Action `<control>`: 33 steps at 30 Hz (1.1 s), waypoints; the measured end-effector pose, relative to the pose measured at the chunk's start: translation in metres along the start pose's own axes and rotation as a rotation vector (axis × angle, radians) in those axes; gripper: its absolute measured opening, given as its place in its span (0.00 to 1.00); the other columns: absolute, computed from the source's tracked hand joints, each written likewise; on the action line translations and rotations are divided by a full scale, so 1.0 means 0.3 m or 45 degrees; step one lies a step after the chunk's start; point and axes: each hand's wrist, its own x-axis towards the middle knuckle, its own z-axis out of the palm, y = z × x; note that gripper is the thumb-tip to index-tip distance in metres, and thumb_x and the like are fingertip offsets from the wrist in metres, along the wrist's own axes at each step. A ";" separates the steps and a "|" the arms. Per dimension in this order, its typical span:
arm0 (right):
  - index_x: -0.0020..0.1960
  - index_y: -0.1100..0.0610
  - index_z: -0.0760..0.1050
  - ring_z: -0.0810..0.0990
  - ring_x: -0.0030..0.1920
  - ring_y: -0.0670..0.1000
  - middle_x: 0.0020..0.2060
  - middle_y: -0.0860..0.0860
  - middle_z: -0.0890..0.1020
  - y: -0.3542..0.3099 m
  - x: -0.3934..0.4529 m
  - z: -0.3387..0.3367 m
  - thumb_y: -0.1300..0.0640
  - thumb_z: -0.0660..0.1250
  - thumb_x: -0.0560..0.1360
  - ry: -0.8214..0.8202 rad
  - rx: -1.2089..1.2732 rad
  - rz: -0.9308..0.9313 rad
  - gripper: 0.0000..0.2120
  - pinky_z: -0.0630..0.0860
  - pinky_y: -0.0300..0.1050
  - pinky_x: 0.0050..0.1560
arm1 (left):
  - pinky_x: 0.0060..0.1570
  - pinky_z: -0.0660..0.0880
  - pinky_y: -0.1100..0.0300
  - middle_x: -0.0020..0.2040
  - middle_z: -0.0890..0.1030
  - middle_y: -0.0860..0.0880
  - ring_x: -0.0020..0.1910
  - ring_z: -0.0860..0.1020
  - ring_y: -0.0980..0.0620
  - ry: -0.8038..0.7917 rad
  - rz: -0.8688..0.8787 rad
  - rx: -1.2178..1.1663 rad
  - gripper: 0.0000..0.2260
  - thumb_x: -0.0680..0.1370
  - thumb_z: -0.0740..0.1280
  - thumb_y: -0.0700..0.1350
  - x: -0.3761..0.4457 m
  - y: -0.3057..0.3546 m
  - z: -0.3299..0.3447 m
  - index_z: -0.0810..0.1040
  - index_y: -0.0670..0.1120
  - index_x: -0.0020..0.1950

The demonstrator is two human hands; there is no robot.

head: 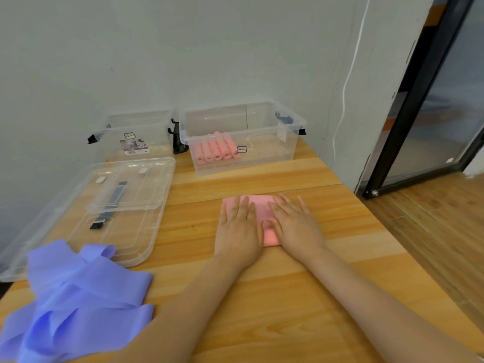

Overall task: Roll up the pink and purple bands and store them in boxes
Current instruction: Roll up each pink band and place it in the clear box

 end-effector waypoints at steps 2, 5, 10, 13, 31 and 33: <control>0.51 0.59 0.81 0.81 0.54 0.52 0.51 0.54 0.83 -0.011 -0.036 0.003 0.57 0.53 0.70 0.125 -0.004 -0.127 0.20 0.76 0.53 0.54 | 0.61 0.68 0.41 0.57 0.80 0.41 0.60 0.77 0.44 0.120 0.019 0.022 0.24 0.72 0.49 0.45 -0.032 0.011 0.006 0.80 0.38 0.57; 0.51 0.59 0.82 0.83 0.50 0.51 0.48 0.53 0.84 -0.033 -0.095 0.015 0.57 0.53 0.69 0.095 0.079 -0.159 0.21 0.77 0.47 0.50 | 0.53 0.74 0.45 0.48 0.84 0.44 0.51 0.81 0.46 0.073 0.068 -0.033 0.23 0.67 0.51 0.43 -0.094 0.045 0.024 0.83 0.39 0.50; 0.74 0.57 0.56 0.56 0.74 0.48 0.74 0.52 0.60 -0.027 -0.093 0.017 0.44 0.30 0.69 -0.157 0.146 -0.149 0.39 0.44 0.39 0.71 | 0.66 0.65 0.47 0.59 0.79 0.40 0.60 0.76 0.43 -0.019 0.077 -0.016 0.26 0.71 0.53 0.51 -0.123 0.059 0.076 0.78 0.37 0.59; 0.75 0.55 0.52 0.52 0.75 0.46 0.75 0.50 0.57 -0.023 -0.047 0.033 0.43 0.26 0.67 -0.163 0.094 -0.124 0.41 0.43 0.40 0.72 | 0.72 0.48 0.48 0.71 0.64 0.37 0.71 0.62 0.41 -0.063 0.019 0.022 0.34 0.72 0.42 0.53 -0.081 0.051 0.044 0.64 0.35 0.70; 0.55 0.61 0.79 0.79 0.57 0.54 0.54 0.55 0.82 -0.020 0.060 0.051 0.52 0.53 0.74 0.187 -0.014 -0.011 0.21 0.61 0.56 0.65 | 0.72 0.41 0.48 0.77 0.47 0.42 0.75 0.43 0.46 -0.236 -0.129 -0.144 0.27 0.81 0.45 0.52 0.127 -0.026 0.040 0.46 0.40 0.76; 0.56 0.60 0.79 0.79 0.57 0.53 0.54 0.54 0.82 -0.025 0.015 0.059 0.51 0.51 0.74 0.126 0.006 -0.033 0.23 0.70 0.52 0.62 | 0.72 0.41 0.48 0.77 0.46 0.42 0.75 0.43 0.46 -0.255 -0.124 -0.129 0.27 0.81 0.45 0.53 0.147 -0.031 0.035 0.45 0.41 0.76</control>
